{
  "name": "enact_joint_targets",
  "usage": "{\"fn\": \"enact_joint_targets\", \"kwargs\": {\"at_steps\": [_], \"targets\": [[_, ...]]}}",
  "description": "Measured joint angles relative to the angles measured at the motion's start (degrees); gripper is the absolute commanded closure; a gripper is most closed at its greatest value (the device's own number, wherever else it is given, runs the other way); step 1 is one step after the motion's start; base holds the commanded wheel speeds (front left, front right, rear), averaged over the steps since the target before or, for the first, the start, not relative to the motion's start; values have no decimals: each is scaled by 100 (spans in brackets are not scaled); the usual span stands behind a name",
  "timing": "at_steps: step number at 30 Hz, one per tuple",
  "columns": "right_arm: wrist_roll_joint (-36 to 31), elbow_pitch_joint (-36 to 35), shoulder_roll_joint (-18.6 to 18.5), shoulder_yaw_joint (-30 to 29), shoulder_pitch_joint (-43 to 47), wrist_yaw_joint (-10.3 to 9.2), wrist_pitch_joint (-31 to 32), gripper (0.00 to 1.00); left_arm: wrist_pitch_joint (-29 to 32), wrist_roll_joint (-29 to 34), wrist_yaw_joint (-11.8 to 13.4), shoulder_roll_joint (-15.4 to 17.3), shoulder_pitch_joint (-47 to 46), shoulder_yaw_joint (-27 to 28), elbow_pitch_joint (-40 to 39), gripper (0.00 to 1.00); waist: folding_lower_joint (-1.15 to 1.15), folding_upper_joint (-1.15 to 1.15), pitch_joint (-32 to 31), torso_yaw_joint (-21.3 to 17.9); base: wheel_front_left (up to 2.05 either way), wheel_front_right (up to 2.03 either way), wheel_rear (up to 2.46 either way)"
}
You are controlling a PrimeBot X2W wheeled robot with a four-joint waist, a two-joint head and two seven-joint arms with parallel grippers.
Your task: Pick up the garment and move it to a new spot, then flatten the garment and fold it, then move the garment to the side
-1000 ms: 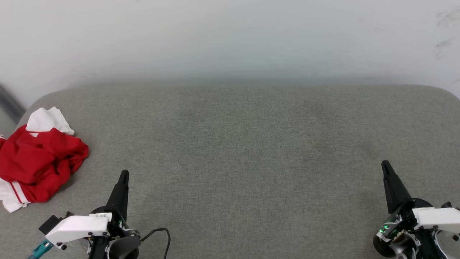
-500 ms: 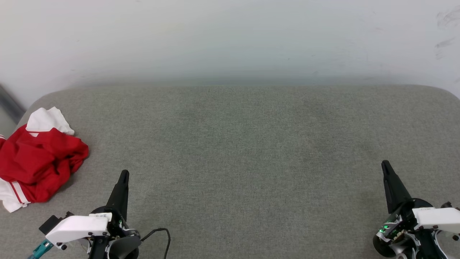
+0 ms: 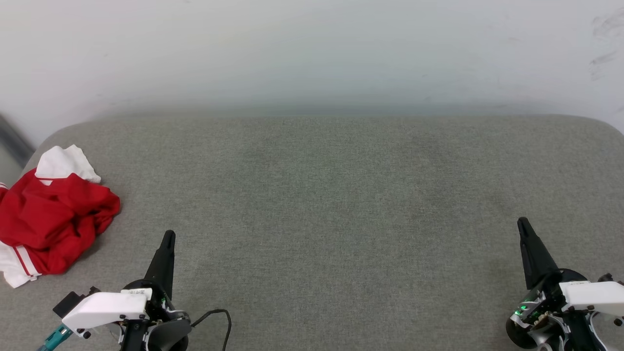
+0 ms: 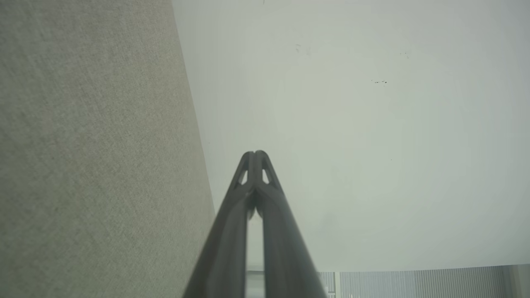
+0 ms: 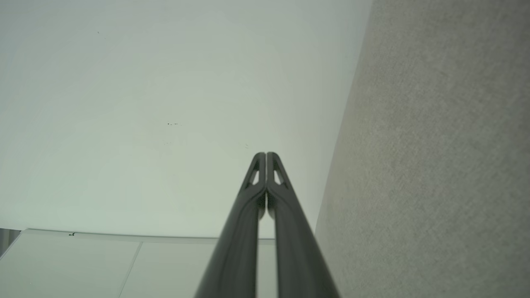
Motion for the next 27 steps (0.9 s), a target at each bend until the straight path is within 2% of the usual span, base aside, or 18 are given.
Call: {"fn": "enact_joint_targets", "kwargs": {"at_steps": [20,21,27], "targets": [[0,0,0,0,0,0,0,100,0,4,1,0,0,1,0,100,0,0,0,0,0,0,0],[0,0,0,0,0,0,0,0,0,4,1,0,0,1,0,0,0,0,0,0,0,0,0],[1,257,5,13,287,-1,-31,0,-29,4,3,-29,259,-48,244,0,0,0,0,-1,0,0,0]]}}
